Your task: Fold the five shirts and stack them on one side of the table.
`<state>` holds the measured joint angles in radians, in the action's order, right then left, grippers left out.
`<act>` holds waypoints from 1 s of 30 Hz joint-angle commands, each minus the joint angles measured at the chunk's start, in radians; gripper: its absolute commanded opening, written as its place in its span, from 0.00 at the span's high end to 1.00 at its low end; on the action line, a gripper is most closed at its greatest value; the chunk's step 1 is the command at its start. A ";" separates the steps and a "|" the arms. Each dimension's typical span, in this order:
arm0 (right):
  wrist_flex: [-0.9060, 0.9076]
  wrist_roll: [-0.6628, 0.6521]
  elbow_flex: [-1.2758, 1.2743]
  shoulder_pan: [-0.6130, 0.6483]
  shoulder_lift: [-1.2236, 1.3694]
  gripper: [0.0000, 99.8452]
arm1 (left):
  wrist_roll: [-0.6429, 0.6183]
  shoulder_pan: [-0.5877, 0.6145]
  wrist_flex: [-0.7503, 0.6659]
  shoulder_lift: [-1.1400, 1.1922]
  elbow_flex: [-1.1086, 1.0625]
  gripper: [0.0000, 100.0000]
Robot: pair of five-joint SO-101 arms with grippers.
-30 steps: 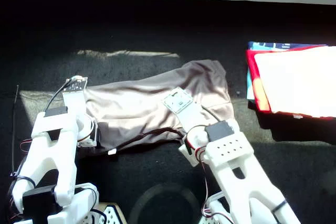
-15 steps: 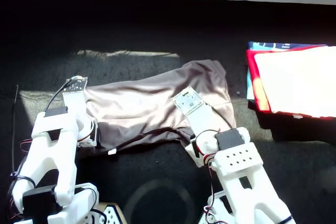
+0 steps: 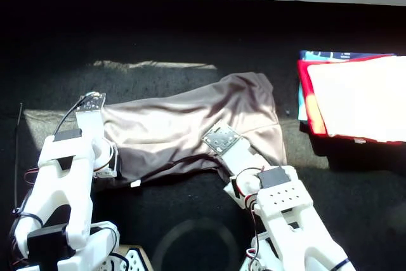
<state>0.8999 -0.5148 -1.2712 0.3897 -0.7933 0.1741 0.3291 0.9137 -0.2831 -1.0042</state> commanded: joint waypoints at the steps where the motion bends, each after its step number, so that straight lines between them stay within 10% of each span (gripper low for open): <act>1: -0.033 -0.008 -0.001 -0.012 -0.004 0.99 | -0.009 0.013 -0.023 -0.002 -0.001 0.87; 15: -0.116 -0.008 -0.004 -0.136 0.004 0.99 | -0.009 0.013 -0.023 -0.002 -0.001 0.87; 30: -0.056 -0.006 -0.062 0.061 -0.004 0.99 | -0.009 0.013 -0.023 -0.002 -0.001 0.87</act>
<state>0.8140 -0.5148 -1.3403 0.4235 -0.7933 0.1741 0.3291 0.9137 -0.2831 -1.0042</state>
